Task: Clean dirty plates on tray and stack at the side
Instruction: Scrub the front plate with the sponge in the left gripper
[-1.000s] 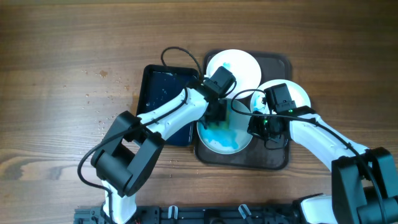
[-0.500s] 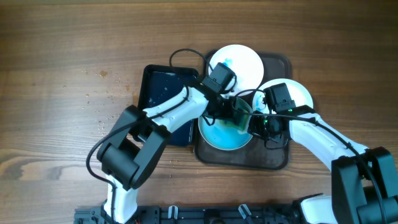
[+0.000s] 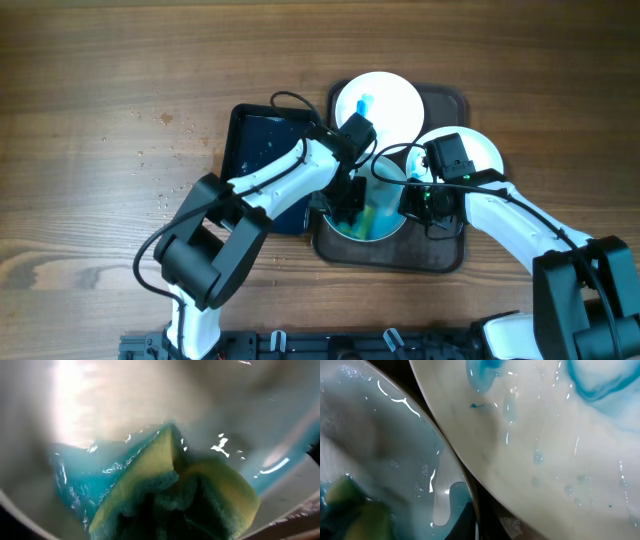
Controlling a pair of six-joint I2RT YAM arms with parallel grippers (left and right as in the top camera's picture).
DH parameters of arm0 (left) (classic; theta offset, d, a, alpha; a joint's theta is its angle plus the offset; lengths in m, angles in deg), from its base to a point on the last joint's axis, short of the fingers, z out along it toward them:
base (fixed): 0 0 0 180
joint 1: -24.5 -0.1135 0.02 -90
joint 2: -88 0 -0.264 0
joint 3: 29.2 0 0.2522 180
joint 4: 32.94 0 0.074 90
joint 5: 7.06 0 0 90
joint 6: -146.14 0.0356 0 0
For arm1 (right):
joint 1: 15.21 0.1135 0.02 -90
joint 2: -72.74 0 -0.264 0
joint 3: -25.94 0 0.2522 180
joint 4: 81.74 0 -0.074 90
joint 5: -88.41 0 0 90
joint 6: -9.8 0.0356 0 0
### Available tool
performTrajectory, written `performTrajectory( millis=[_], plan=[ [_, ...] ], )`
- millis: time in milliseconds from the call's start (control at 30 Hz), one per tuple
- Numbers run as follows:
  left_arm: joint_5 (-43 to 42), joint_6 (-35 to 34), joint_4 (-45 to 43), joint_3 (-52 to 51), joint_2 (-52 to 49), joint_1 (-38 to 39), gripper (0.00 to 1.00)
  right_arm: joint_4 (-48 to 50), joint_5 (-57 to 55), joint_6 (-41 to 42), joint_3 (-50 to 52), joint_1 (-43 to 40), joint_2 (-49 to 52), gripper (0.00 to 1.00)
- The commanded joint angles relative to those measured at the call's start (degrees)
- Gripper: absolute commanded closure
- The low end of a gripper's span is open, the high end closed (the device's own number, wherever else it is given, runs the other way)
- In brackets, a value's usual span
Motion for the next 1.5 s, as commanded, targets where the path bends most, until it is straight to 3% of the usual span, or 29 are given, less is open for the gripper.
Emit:
performTrajectory(
  millis=[0, 133, 367, 533, 633, 700, 900, 967, 1167, 1233, 1400, 1467],
  plan=[
    [24.1, -4.3, 1.5, -2.1, -1.0, -1.8, 0.96, -1.1, -7.3, 1.2, 2.4, -0.2, 3.5, 0.96],
    [25.2, -7.6, -3.8, -1.5, 1.5, -1.8, 0.96, -1.2, -7.3, 1.2, 2.4, -0.2, 3.5, 0.96],
    [3.7, -6.8, -15.3, -1.5, 1.2, -0.1, 0.96, -1.2, -7.3, 1.1, 2.4, -0.2, 3.5, 0.96],
    [-4.4, -2.3, -24.0, -1.5, -1.0, 4.0, 0.96, -1.2, -7.3, 1.1, 2.4, -0.2, 3.5, 0.96],
    [-4.4, -2.3, -26.7, -1.5, -3.1, 4.9, 0.96, -1.4, -7.3, 1.1, 2.4, -0.2, 3.5, 0.96],
    [-0.8, -2.3, -26.6, -1.5, -3.7, 4.0, 0.96, -1.4, -7.3, 1.1, 2.4, -0.2, 3.5, 0.96],
    [25.8, -1.7, -22.9, -1.4, -2.5, -0.4, 0.96, -1.5, -7.3, 1.1, 2.4, -0.2, 3.5, 0.96],
    [30.9, 1.5, -20.8, -1.4, -2.3, -0.8, 0.96, -1.5, -7.3, 1.1, 2.4, -0.2, 3.5, 0.96],
    [32.9, -0.8, -10.7, -1.4, -2.3, -0.6, 0.96, -1.7, -7.3, 1.1, 2.4, -0.2, 3.5, 0.96],
    [27.6, -0.9, -8.1, -1.4, -1.3, -0.7, 0.96, -1.8, -7.3, 1.1, 2.4, -0.2, 3.5, 0.96],
    [2.8, 8.3, -6.4, -1.4, 2.6, -0.7, 0.96, -1.8, -7.3, 1.1, 2.4, -0.2, 3.5, 0.96],
    [-7.6, 8.7, -7.1, -1.6, 2.3, -0.5, 0.96, -1.9, -7.3, 1.2, 2.4, -0.2, 3.5, 0.95]
  ],
)
